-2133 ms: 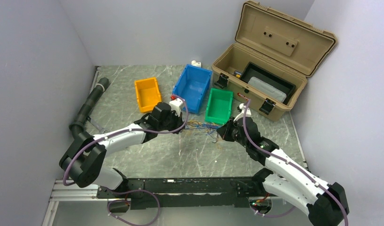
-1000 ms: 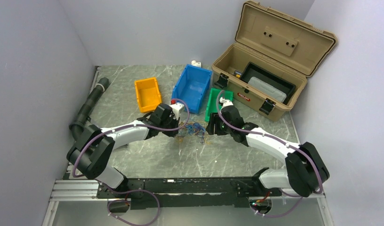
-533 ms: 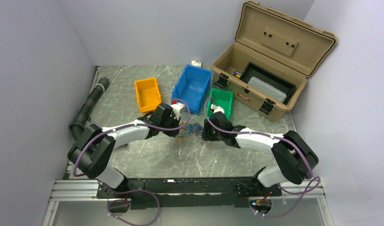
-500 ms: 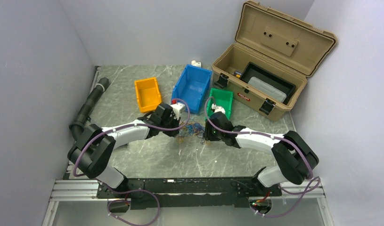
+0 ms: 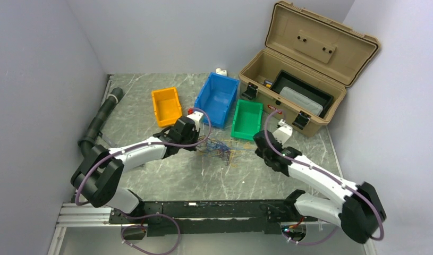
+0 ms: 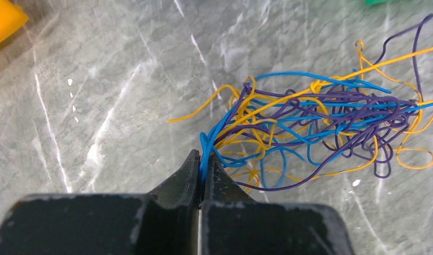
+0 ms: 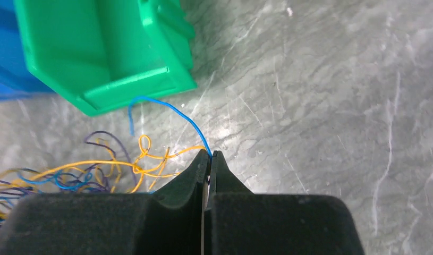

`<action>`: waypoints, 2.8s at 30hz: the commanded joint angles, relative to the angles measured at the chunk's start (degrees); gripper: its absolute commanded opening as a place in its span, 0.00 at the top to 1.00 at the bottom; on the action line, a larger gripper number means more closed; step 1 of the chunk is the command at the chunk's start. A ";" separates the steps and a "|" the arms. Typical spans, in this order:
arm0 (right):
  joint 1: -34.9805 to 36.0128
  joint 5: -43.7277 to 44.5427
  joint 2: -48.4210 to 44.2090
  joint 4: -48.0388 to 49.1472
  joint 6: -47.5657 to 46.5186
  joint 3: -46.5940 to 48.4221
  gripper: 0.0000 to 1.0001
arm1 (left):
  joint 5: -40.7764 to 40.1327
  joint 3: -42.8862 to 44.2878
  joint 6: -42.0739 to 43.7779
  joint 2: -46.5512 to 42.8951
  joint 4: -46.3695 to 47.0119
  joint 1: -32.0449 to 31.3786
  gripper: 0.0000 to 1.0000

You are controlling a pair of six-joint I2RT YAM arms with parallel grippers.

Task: Untangle the cables
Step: Untie the cable.

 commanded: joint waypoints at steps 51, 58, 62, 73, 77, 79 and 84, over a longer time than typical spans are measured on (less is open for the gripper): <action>-3.82 -28.29 9.41 14.32 -27.32 21.22 0.65 | -5.96 -3.59 -22.93 -19.46 -14.73 -24.80 0.29; -3.88 -24.44 6.25 8.78 -26.01 18.06 0.19 | -4.85 0.25 -15.50 -24.38 -19.11 -20.05 0.06; -3.87 -23.26 0.35 7.05 -23.01 12.53 0.18 | 2.19 0.64 -10.79 -24.42 -17.14 -13.04 0.06; -3.33 -29.35 -13.80 9.68 -7.73 -5.44 0.18 | 15.52 8.09 -1.91 -10.39 -10.25 -3.50 0.02; -1.94 -32.16 -16.81 19.58 -0.67 -15.25 0.19 | 17.90 12.62 0.52 -1.94 -8.98 -3.54 0.05; -1.61 -32.28 -16.73 24.54 1.50 -18.35 0.19 | 19.29 14.12 0.44 1.79 -7.55 -3.56 0.07; -1.60 -35.02 -11.70 31.88 -0.09 -19.73 0.23 | 23.61 16.24 -0.38 8.45 -5.85 -3.65 0.19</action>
